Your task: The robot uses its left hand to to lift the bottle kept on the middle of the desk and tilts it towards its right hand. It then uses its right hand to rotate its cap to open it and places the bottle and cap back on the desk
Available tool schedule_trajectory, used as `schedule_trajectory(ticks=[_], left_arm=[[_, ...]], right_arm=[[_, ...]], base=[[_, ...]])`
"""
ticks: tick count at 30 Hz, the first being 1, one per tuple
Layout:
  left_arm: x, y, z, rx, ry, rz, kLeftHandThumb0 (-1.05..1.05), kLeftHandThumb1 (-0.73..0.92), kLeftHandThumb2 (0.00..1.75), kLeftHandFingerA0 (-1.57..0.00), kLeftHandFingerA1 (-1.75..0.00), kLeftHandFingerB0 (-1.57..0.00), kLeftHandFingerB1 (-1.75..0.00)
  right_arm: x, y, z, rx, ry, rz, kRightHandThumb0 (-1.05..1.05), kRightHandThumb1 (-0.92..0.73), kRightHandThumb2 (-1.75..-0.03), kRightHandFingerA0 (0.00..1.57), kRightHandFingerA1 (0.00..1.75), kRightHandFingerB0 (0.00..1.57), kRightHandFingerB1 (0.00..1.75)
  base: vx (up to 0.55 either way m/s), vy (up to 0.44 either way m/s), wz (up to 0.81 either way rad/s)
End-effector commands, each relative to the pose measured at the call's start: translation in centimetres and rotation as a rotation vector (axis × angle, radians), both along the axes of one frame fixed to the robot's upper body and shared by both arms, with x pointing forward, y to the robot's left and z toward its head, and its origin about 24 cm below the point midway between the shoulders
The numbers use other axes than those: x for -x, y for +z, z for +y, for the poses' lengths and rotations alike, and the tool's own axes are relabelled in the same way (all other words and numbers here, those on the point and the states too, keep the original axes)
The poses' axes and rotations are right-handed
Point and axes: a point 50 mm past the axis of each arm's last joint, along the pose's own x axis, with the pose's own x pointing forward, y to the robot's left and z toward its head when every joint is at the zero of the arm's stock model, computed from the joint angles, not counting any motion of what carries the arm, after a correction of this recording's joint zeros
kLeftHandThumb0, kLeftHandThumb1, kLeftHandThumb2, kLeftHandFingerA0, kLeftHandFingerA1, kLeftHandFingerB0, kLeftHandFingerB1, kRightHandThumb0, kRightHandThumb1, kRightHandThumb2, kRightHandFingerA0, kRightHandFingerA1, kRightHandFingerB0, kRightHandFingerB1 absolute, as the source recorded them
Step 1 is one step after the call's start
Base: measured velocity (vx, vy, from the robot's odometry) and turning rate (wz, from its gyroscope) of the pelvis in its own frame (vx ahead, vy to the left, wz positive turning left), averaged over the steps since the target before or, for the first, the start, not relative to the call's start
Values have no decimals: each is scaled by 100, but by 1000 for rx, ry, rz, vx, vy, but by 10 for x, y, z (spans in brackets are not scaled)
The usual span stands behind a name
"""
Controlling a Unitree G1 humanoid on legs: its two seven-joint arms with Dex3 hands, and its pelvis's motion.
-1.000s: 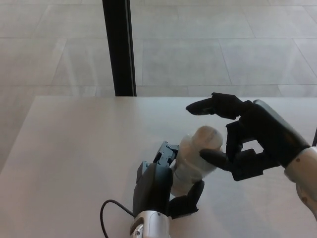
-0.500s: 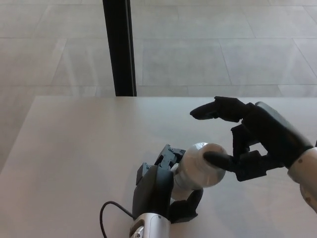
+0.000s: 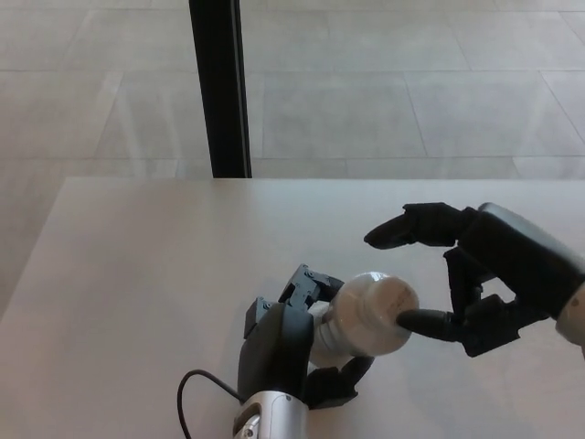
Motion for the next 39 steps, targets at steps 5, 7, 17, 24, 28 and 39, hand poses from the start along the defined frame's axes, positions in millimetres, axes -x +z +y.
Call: schedule_trajectory(ticks=[5,7,17,24,28,39], left_arm=[[-2,3,-3,-36,25,19,10,88,65,-67,-136,-64,-102],[-2,3,-3,-50,25,6,10,83,68,-66,-105,-56,-84],[0,3,-1,-60,21,-9,13,90,67,-69,-144,-63,-114],[3,-2,0,3,10,26,31,92,113,-70,-175,-63,-166],[4,-1,1,-2,14,33,32,89,117,-70,-175,-62,-169],[3,1,-1,6,21,24,28,90,111,-71,-175,-63,-170]], right_arm=[[8,-9,5,-21,42,29,-68,-47,-59,85,155,43,39],[9,-9,6,-23,42,26,-71,-47,-60,83,153,42,40],[13,-10,7,-21,18,-22,-76,-42,-82,92,137,35,48],[14,-17,0,-119,-104,-197,-37,-66,-61,105,134,53,53],[13,-19,-6,-93,-140,-211,-40,-64,-59,98,144,50,50],[14,-27,-16,-96,-173,-235,-41,-61,-59,101,130,51,49]], base=[[0,0,0],[0,0,0],[0,0,0],[0,0,0],[0,0,0],[0,0,0]])
